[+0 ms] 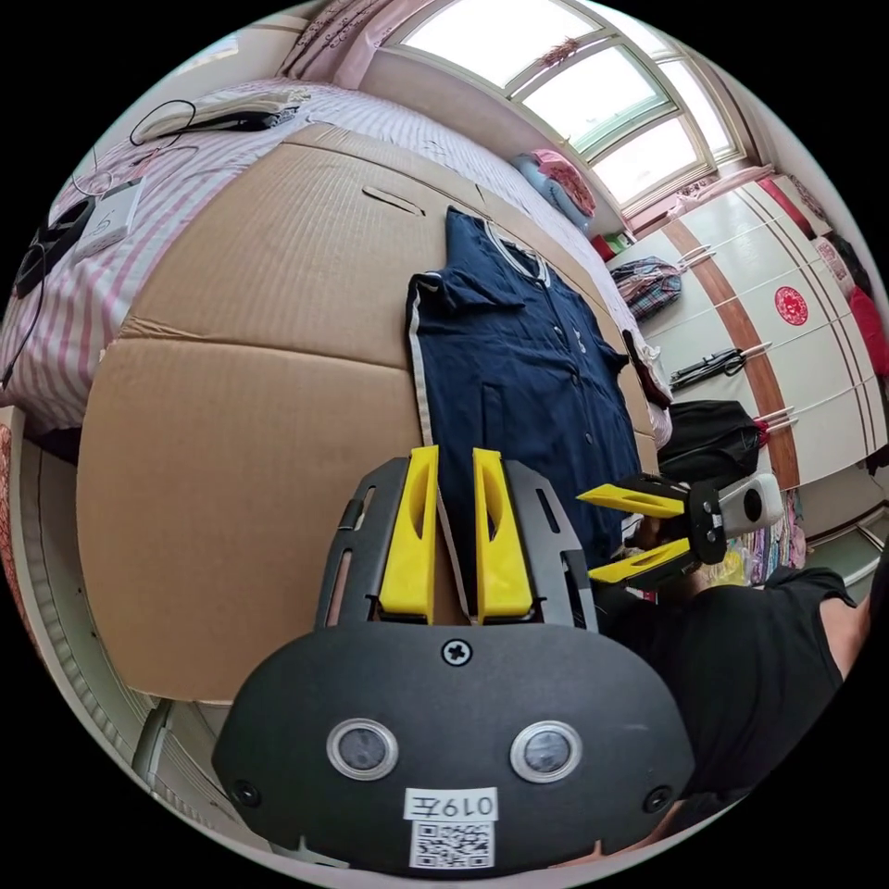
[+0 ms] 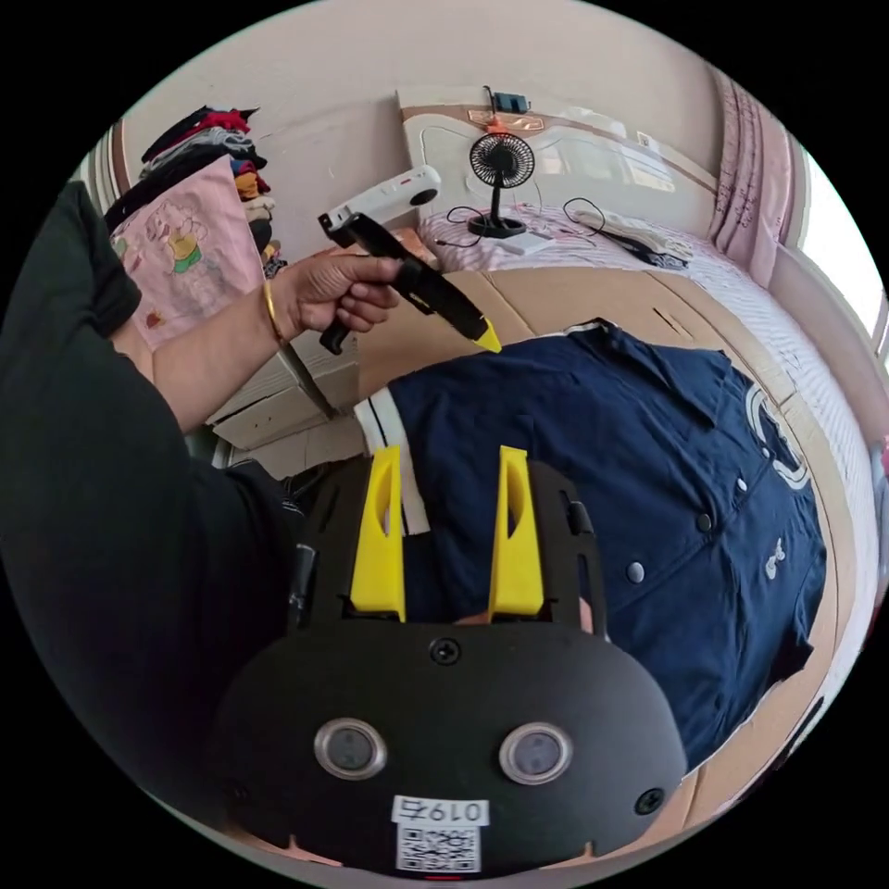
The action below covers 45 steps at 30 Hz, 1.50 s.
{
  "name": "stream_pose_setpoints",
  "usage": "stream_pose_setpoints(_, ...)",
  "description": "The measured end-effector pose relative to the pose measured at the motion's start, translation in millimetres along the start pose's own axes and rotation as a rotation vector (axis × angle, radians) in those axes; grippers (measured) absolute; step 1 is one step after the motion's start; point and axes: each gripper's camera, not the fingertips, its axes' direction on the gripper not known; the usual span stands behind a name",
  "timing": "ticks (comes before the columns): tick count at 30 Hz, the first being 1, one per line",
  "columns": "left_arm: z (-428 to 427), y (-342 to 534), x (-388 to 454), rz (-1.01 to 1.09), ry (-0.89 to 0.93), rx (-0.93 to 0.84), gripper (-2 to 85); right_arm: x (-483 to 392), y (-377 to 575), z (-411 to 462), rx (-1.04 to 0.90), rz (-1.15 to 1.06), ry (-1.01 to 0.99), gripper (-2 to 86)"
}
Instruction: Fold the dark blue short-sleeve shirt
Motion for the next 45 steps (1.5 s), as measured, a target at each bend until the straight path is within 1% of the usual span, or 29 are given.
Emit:
stream_pose_setpoints(5,-6.4,20.9,-1.9,0.002,0.012,0.001,3.2,-47.8,-5.8,33.4,-0.061,-0.022,0.049,13.7)
stream_pose_setpoints(11,-7.8,38.6,-3.3,0.007,0.011,-0.01,1.6,-84.3,-7.5,61.3,-0.096,0.011,0.097,10.0)
stream_pose_setpoints(24,-19.0,55.8,-8.8,-0.002,-0.09,-0.051,1.2,-136.8,-6.8,100.7,-0.123,0.001,0.084,6.4)
stream_pose_setpoints(28,-18.9,56.8,-14.5,-0.01,-0.045,-0.066,1.8,-150.4,-7.8,105.7,-0.119,0.002,0.098,6.5)
stream_pose_setpoints(32,-32.0,70.0,-26.4,-0.028,0.095,-0.013,3.9,-163.1,-3.8,94.9,-0.052,0.008,0.089,7.7)
stream_pose_setpoints(35,-28.9,81.8,-27.0,-0.042,0.04,-0.041,3.1,-168.4,-1.5,108.2,-0.095,0.013,0.081,7.6)
stream_pose_setpoints(37,-26.1,86.3,-22.8,-0.034,-0.011,-0.045,2.3,-173.4,0.5,110.5,-0.088,0.014,0.085,7.4)
stream_pose_setpoints(41,-32.7,87.4,-10.3,-0.014,-0.024,0.013,1.2,-183.7,1.5,101.1,-0.055,0.008,0.1,6.8)
stream_pose_setpoints(45,-19.0,78.2,-7.6,-0.033,-0.091,-0.009,0.9,-190.1,7.8,105.4,-0.07,0.015,0.095,5.8)
